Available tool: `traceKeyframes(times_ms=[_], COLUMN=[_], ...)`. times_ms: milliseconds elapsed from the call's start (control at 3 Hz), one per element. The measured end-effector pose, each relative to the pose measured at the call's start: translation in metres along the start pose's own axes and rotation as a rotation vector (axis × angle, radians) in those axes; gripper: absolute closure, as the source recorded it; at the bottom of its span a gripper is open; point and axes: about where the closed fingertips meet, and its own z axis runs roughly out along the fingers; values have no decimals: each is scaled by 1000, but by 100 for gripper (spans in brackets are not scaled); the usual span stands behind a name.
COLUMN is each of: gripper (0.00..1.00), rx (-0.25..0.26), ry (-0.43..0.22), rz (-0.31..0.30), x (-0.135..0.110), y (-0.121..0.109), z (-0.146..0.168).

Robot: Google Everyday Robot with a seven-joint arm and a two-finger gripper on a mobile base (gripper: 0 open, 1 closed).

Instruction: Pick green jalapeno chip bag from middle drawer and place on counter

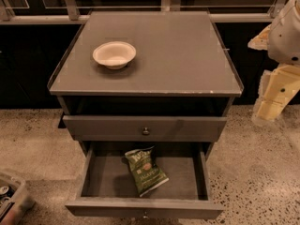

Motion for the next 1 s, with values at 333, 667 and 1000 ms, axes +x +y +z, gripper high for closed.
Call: traceKeyframes(times_ms=[333,667,1000], gripper=[0,0,0], rx=[0,2,-23], ry=[0,-3,-76], rz=[0,-17,47], x=[0,-1,5], y=[0,16,51], z=[0,7,39])
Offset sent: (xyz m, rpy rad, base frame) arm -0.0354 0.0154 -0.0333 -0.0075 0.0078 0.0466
